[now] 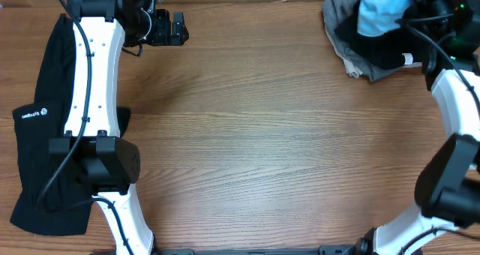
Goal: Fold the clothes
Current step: 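Lift the folded shirt with the right gripper and carry it to the top-right pile, then lower the shirt onto the grey pile and open the right gripper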
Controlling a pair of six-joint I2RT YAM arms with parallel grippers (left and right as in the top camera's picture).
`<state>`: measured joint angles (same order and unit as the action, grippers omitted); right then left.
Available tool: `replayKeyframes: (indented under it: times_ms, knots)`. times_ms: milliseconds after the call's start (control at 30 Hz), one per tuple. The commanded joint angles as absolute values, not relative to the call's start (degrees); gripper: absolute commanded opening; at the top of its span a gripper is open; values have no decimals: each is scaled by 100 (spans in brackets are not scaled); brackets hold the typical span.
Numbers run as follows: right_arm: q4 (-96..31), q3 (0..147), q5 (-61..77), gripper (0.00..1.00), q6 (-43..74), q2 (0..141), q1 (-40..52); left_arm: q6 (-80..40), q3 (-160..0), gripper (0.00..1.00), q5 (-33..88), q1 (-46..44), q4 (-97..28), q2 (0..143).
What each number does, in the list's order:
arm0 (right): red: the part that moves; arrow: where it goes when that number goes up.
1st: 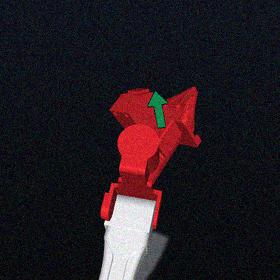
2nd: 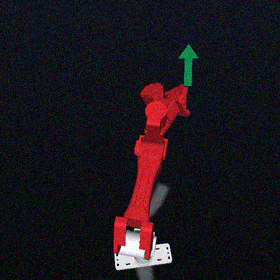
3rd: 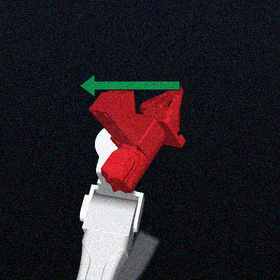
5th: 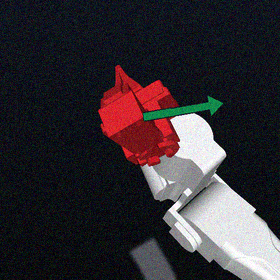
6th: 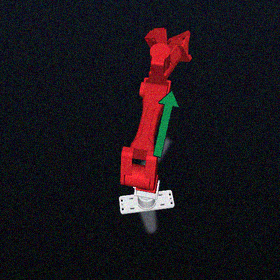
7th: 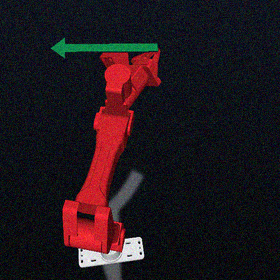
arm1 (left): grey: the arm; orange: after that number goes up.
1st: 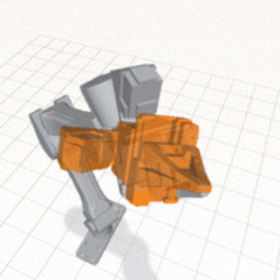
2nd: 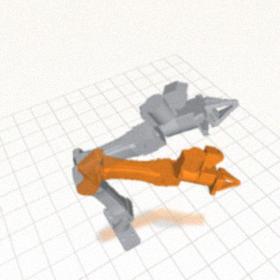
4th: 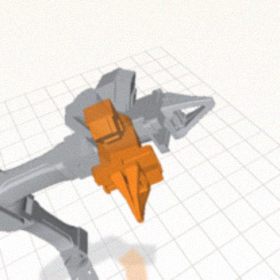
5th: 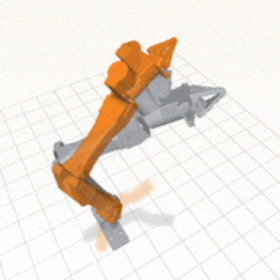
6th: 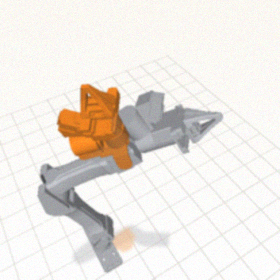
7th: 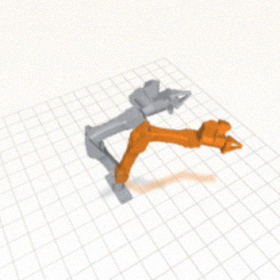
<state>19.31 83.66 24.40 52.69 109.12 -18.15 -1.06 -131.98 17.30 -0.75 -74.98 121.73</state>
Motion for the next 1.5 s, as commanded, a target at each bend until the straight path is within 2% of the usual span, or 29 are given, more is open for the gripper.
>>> replayKeyframes:
  times_ms: [0, 133, 167, 200, 233, 267, 300, 600, 867, 1033, 1333, 1467]
  knots:
    - [2193, 8527, 2512, 4, 5601, 11513, -1990, 1, -13286, 100, 1691, -78, -7452, 12064]
    - [2165, 8527, 2696, 6, 5581, 12326, -2073, 1, -13286, 100, 1693, -78, -7422, 12064]
    - [2102, 8527, 2714, 22, 5535, 12475, -2078, 1, -13286, 100, 1693, -78, -7415, 12064]
    - [1964, 8527, 2707, 46, 5437, 12586, -2078, -1, -13286, 100, 1693, -78, -7408, 12064]
    - [1841, 8527, 2707, 75, 5238, 12665, -2082, -1, -13286, 100, 1693, -78, -7404, 12064]
    - [1691, 8527, 2705, 95, 4978, 12715, -2088, -3, -13286, 100, 1693, -78, -7393, 12064]
    - [1472, 8527, 2672, 100, 4657, 12715, -2097, -10, -13286, 100, 1693, -78, -7387, 12064]
    - [-54, 8527, 2418, 100, 3472, 11966, -2453, -16, -13286, 100, 1691, -78, -7312, 12064]
    - [-1400, 8527, 1994, 100, 2213, 10569, -2488, -14, -13286, 100, 1693, -78, -7223, 12064]
    - [-1186, 8527, 1872, 100, 1581, 10357, -2290, -14, -13286, 100, 1691, -78, -7168, 12064]
    - [139, 8589, -137, 100, 395, 10746, -1575, -14, -13286, 100, 1590, -78, -7168, 12064]
    - [-154, 9341, -30, 100, 405, 11402, -1538, -16, -13286, 100, 1590, -78, -7159, 12064]
